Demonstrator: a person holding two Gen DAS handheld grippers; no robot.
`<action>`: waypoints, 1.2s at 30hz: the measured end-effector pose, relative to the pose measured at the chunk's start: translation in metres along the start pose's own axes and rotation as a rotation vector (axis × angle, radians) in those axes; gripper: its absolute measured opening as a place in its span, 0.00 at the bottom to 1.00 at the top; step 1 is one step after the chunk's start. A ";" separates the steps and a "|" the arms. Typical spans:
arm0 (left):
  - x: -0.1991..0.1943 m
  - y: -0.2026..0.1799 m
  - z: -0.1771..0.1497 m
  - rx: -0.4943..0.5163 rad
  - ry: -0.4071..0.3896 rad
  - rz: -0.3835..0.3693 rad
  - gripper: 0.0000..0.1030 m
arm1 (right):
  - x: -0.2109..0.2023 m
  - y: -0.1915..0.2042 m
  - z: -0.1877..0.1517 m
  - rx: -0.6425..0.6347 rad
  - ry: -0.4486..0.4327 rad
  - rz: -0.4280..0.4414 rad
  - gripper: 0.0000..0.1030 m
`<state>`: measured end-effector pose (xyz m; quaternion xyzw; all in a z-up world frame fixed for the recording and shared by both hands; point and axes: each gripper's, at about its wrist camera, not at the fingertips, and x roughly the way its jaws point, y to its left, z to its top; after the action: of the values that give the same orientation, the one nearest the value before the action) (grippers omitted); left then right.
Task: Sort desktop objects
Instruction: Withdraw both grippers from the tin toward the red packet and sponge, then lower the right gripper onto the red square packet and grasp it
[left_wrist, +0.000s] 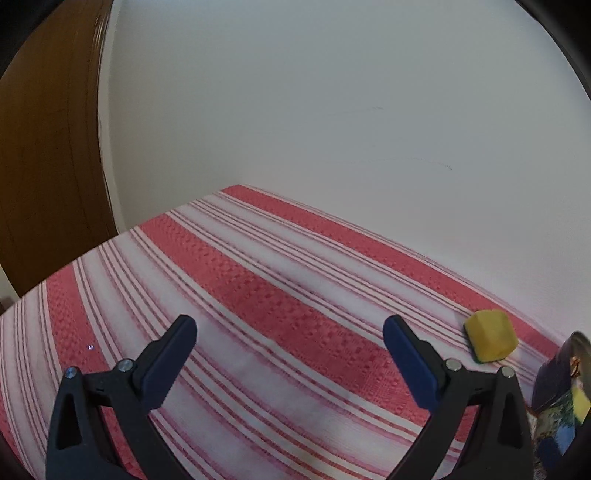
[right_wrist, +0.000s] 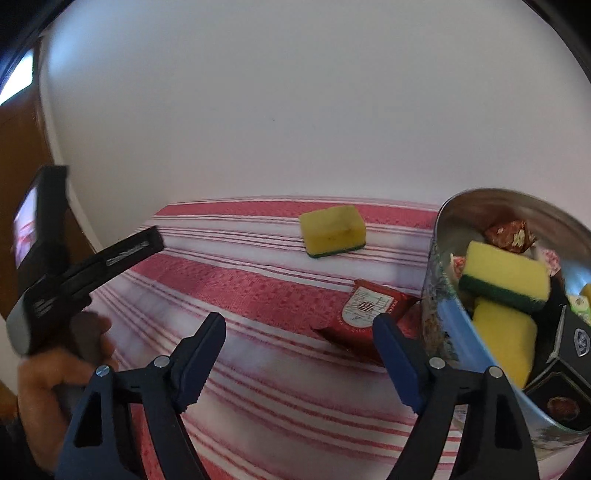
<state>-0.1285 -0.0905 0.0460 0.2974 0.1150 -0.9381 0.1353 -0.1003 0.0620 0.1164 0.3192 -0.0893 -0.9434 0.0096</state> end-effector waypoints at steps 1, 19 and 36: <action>-0.001 0.001 0.001 -0.003 0.002 -0.006 0.99 | 0.005 0.001 0.001 0.003 0.014 -0.013 0.81; 0.001 0.001 -0.002 -0.075 0.061 -0.057 0.99 | -0.002 -0.003 0.008 0.020 -0.040 0.149 0.80; 0.010 0.006 -0.007 -0.106 0.082 -0.070 0.99 | 0.058 -0.009 0.019 0.185 0.141 -0.218 0.78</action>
<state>-0.1305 -0.0960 0.0333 0.3240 0.1804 -0.9218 0.1133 -0.1578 0.0693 0.0947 0.3921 -0.1395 -0.9018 -0.1162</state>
